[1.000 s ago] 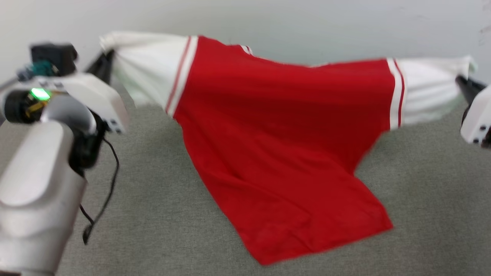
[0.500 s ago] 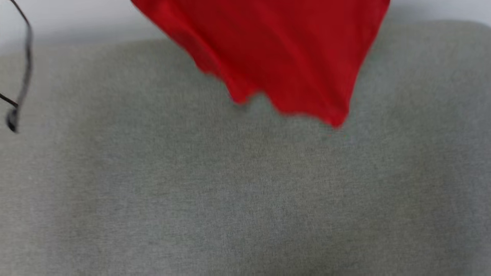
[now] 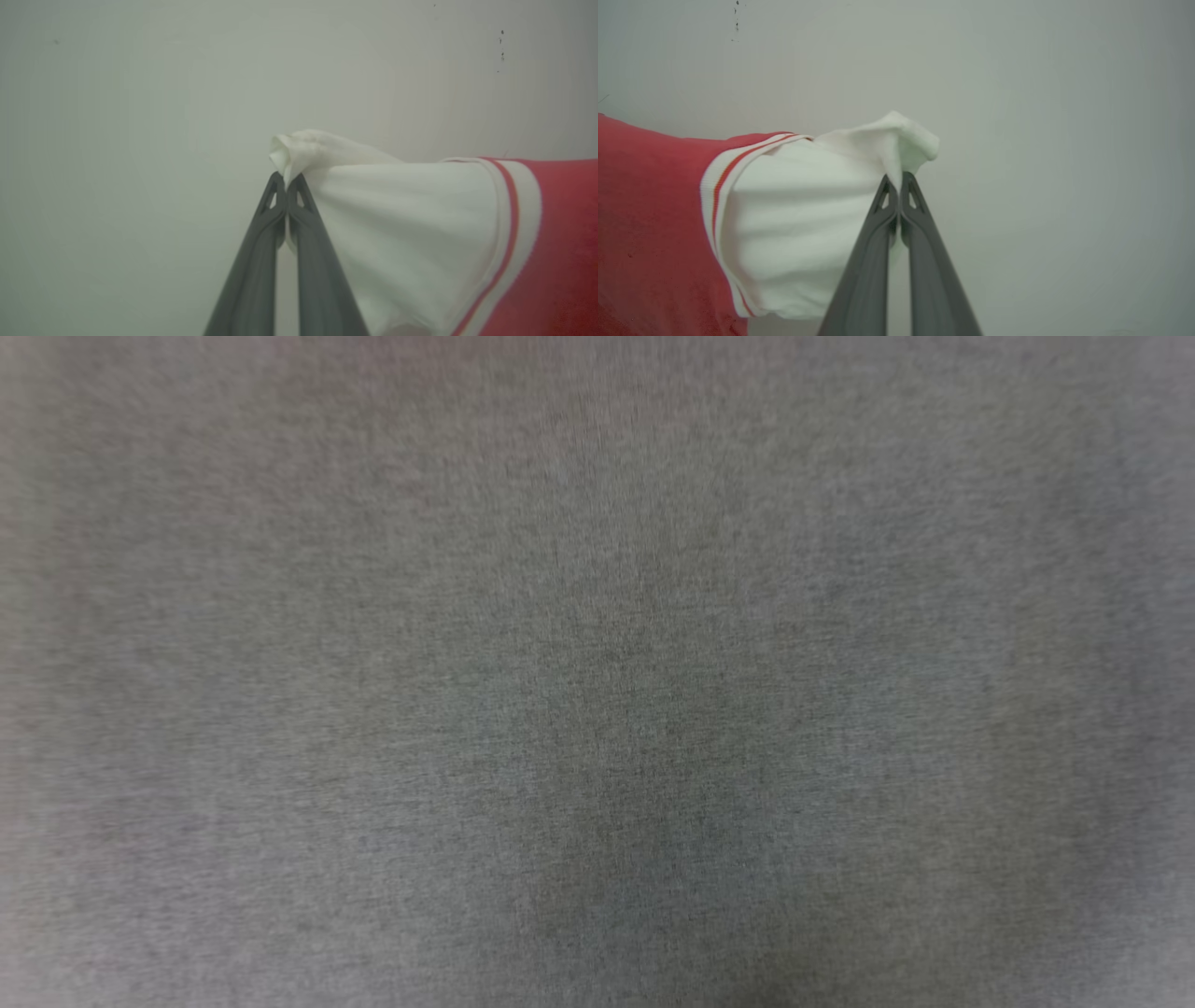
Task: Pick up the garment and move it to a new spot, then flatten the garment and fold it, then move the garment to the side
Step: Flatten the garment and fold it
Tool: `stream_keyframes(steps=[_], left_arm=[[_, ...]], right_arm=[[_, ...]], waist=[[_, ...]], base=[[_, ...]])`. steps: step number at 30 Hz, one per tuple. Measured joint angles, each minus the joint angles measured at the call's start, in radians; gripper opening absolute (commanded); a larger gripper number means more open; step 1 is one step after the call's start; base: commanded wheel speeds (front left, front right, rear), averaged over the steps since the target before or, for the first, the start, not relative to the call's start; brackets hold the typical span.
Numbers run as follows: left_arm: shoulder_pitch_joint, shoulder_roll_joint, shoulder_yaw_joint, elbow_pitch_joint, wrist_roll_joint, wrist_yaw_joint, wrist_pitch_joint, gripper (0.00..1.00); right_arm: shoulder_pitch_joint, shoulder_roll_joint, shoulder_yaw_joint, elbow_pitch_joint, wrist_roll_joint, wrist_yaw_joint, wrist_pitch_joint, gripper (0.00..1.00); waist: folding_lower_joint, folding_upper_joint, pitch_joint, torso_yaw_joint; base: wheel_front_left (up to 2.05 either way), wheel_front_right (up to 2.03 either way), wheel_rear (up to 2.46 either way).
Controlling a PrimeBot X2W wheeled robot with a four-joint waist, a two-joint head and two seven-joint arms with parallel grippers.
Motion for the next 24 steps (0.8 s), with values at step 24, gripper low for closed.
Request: stream_keyframes(steps=[24], left_arm=[[0.220,-0.074,0.021,0.072,-0.110,-0.044,-0.130,0.00]], right_arm=[[0.237,0.016,0.123,-0.018,0.105,0.000,-0.063,0.00]], waist=[[-0.0001,0.0000,0.124,0.017]], base=[[0.00,0.00,0.00]])
